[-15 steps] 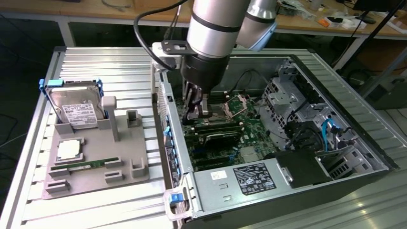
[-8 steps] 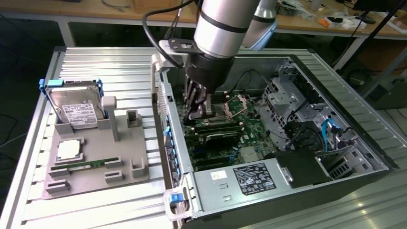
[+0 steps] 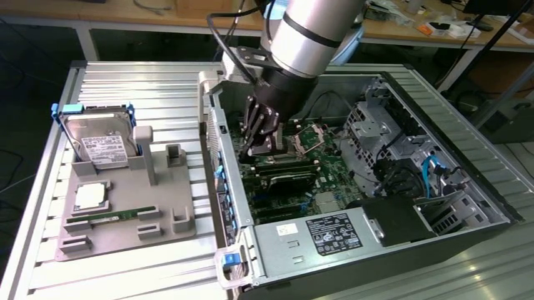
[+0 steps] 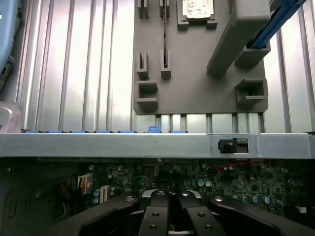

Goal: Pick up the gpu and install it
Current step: 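Press down on the gpu until it lock into place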

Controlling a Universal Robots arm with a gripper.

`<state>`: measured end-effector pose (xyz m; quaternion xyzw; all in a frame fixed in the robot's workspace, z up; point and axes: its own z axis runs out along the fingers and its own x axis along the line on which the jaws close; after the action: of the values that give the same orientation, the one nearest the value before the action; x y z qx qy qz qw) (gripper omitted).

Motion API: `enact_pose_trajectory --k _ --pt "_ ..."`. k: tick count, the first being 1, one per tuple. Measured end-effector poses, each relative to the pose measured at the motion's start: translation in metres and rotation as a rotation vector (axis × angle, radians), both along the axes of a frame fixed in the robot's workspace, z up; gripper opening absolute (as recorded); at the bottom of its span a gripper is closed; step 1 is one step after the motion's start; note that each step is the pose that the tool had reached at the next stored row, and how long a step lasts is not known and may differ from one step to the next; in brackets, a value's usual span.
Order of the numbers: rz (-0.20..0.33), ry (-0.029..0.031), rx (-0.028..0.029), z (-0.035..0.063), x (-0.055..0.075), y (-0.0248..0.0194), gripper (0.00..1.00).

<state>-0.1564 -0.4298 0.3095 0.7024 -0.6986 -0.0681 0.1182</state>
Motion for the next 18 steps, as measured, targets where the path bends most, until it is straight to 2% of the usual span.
enact_pose_trajectory --k 1,2,4,9,10,13,15,17,18 --pt "0.000 0.0116 0.0000 -0.0004 0.002 0.0000 0.11" --pt "0.000 0.0207 -0.0002 -0.0009 0.004 -0.0001 0.11" --pt "0.000 0.0330 -0.0004 -0.0027 0.007 -0.0018 0.11" --pt "0.000 0.0446 0.0031 -0.0075 0.007 -0.0115 0.11" --pt "0.000 0.0568 0.0065 -0.0083 0.007 -0.0124 0.11" --pt "0.000 0.0938 0.0115 -0.0090 0.008 -0.0133 0.11" --pt "-0.001 0.1083 0.0132 -0.0100 0.009 -0.0138 0.11" --pt "-0.001 0.1201 0.0134 -0.0118 0.010 -0.0138 0.11" --pt "-0.001 0.1237 0.0134 -0.0123 0.011 -0.0138 0.11"
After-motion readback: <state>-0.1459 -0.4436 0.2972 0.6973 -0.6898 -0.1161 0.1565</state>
